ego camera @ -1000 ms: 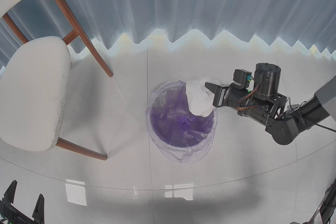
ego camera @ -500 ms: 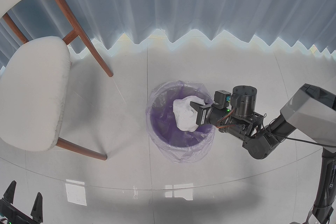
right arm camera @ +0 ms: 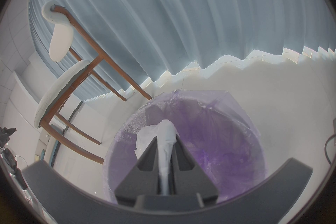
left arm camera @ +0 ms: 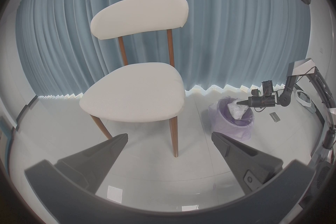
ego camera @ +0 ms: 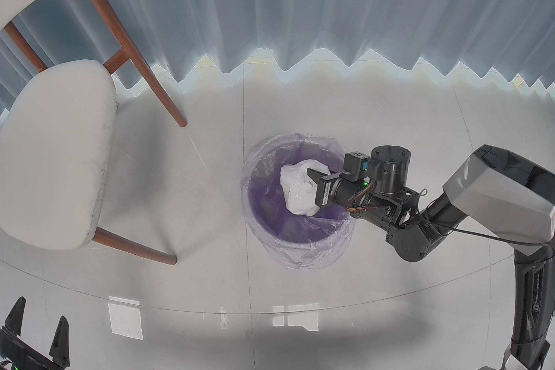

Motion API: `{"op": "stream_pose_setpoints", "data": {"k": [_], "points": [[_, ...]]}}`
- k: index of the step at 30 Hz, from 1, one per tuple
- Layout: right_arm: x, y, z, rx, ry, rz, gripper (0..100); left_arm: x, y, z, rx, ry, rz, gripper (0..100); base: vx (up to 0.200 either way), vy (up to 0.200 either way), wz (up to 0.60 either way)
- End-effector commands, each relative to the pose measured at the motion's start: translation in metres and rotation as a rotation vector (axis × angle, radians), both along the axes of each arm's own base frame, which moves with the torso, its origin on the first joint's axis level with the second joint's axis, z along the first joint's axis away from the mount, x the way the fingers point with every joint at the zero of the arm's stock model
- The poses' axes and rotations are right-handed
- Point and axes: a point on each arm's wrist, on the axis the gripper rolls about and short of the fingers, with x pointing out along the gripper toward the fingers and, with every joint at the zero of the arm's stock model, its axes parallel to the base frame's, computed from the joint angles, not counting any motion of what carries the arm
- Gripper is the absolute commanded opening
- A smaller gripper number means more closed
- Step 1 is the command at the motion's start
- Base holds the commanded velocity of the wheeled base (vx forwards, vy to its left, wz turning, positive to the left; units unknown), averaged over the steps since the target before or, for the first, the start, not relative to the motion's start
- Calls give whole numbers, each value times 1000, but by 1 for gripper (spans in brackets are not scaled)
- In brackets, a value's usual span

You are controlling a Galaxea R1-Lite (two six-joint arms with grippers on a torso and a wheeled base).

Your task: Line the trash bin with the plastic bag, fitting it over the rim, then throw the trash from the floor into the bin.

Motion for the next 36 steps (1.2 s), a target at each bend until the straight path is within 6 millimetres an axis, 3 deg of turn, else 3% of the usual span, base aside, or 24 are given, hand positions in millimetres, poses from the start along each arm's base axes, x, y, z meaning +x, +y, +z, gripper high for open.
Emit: {"op": "stream_pose_setpoints", "data": {"k": [1, 5, 6, 13, 16, 19, 21, 23, 25, 26, 27, 32, 36], "points": [[5, 3, -7, -2, 4, 0, 0, -1, 0, -1, 9, -11, -12, 100, 0, 0, 0], [7, 4, -6, -1, -4, 0, 0, -1, 0, -1, 11, -17, -20, 100, 0, 0, 0], [7, 4, -6, -1, -3, 0, 100, -1, 0, -1, 11, -20, -17, 100, 0, 0, 0], [5, 3, 1, 24, -41, -16, 100, 0, 0, -1, -5, -48, -5, 100, 0, 0, 0], [-3, -2, 21, 56, -95, -31, 100, 0, 0, 0, -6, -50, -3, 100, 0, 0, 0], [-27, -19, 60, 83, -128, -39, 100, 0, 0, 0, -6, -50, -3, 100, 0, 0, 0], [-38, -29, 74, 90, -138, -47, 100, 0, 0, 0, -6, -50, -2, 100, 0, 0, 0], [-63, -55, 101, 94, -150, -82, 100, 0, 0, 0, -11, -53, 0, 100, 0, 0, 0], [-85, -78, 117, 91, -150, -133, 100, 0, 0, 0, -25, -54, 10, 100, 0, 0, 0], [-86, -80, 118, 89, -148, -136, 100, 0, 0, 0, -25, -54, 12, 100, 0, 0, 0], [-107, -104, 128, 83, -137, -207, 100, 0, 1, 0, -39, -53, 27, 100, 0, 0, 0], [-155, -154, 142, 82, -132, -324, 100, 0, 1, -1, -62, -48, 23, 100, 0, 0, 0], [-206, -193, 148, 79, -143, -449, 100, 0, 1, -1, -62, -48, 23, 100, 0, 0, 0]]}}
